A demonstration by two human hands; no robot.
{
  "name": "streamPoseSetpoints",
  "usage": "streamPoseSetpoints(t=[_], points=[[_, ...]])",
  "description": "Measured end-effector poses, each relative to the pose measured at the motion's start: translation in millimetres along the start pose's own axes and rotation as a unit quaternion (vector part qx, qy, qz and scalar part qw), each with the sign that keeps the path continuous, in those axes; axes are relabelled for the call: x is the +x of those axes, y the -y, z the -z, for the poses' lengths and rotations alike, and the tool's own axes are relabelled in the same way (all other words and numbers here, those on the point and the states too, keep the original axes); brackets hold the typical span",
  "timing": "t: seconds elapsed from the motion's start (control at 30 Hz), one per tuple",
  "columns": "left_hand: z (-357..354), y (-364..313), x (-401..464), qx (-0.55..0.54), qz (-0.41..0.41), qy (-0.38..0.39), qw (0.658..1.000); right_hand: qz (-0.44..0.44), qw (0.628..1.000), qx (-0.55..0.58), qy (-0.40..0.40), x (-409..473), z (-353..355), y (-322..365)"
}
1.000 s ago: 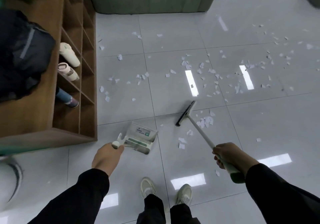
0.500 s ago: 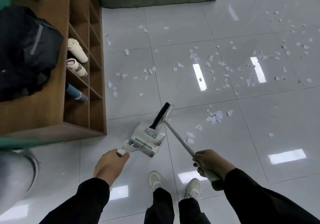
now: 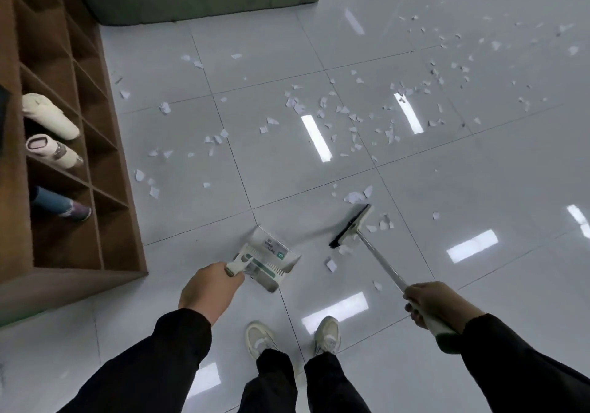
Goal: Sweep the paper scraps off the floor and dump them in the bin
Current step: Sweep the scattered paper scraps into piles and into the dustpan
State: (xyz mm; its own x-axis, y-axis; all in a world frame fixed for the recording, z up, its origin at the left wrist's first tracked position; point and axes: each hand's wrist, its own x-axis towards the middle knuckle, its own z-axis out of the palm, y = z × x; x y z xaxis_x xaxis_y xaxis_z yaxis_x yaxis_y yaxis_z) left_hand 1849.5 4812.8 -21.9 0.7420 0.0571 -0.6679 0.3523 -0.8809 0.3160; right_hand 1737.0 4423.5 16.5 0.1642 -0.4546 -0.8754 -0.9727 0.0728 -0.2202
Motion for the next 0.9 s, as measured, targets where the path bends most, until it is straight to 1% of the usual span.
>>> streamPoseSetpoints(t=[0.03, 0.13, 0.23, 0.27, 0.33, 0.37, 0.43, 0.47, 0.53, 0.57, 0.63, 0.67, 0.73, 0.77, 0.83, 0.87, 0.9], points=[[-5, -7, 0, 0.015, -0.010, -0.002, 1.000, 0.005, 1.000, 0.014, -0.008, -4, 7, -3], [-7, -11, -2, 0.022, -0.004, -0.021, 1.000, 0.025, 0.999, 0.024, -0.004, -13, 8, 0], [3, -3, -2, -0.017, 0.023, -0.042, 0.999, 0.062, 0.998, 0.006, 0.017, -25, -9, 15], [2, -4, -2, -0.032, 0.029, -0.043, 0.998, 0.068, 0.998, 0.003, 0.014, -25, -12, 17], [27, 15, -7, -0.062, 0.056, -0.064, 0.994, 0.099, 0.994, -0.020, 0.032, -37, -46, 43], [24, 13, -9, -0.074, 0.056, -0.063, 0.994, 0.100, 0.994, -0.010, 0.030, -38, -49, 42], [54, 42, -14, -0.123, 0.086, -0.086, 0.985, 0.123, 0.990, -0.019, 0.072, -48, -97, 75], [50, 40, -14, -0.138, 0.080, -0.076, 0.984, 0.124, 0.990, -0.005, 0.068, -49, -99, 76], [76, 72, -17, -0.181, 0.109, -0.096, 0.973, 0.147, 0.983, -0.036, 0.108, -60, -146, 109], [73, 72, -17, -0.185, 0.107, -0.091, 0.973, 0.149, 0.982, -0.033, 0.109, -61, -147, 111], [93, 96, -17, -0.195, 0.133, -0.107, 0.966, 0.169, 0.972, -0.086, 0.139, -70, -189, 143], [92, 95, -18, -0.183, 0.127, -0.098, 0.970, 0.168, 0.972, -0.084, 0.140, -73, -192, 144], [107, 110, -10, -0.199, 0.160, -0.109, 0.961, 0.184, 0.960, -0.131, 0.165, -79, -232, 181], [109, 106, -11, -0.201, 0.155, -0.115, 0.960, 0.188, 0.961, -0.120, 0.163, -82, -235, 185], [121, 118, 4, -0.223, 0.187, -0.131, 0.948, 0.205, 0.948, -0.154, 0.189, -80, -276, 222], [124, 115, 2, -0.228, 0.181, -0.133, 0.947, 0.208, 0.947, -0.150, 0.195, -86, -279, 227], [130, 119, 12, -0.236, 0.199, -0.137, 0.941, 0.205, 0.940, -0.171, 0.211, -82, -298, 248]])
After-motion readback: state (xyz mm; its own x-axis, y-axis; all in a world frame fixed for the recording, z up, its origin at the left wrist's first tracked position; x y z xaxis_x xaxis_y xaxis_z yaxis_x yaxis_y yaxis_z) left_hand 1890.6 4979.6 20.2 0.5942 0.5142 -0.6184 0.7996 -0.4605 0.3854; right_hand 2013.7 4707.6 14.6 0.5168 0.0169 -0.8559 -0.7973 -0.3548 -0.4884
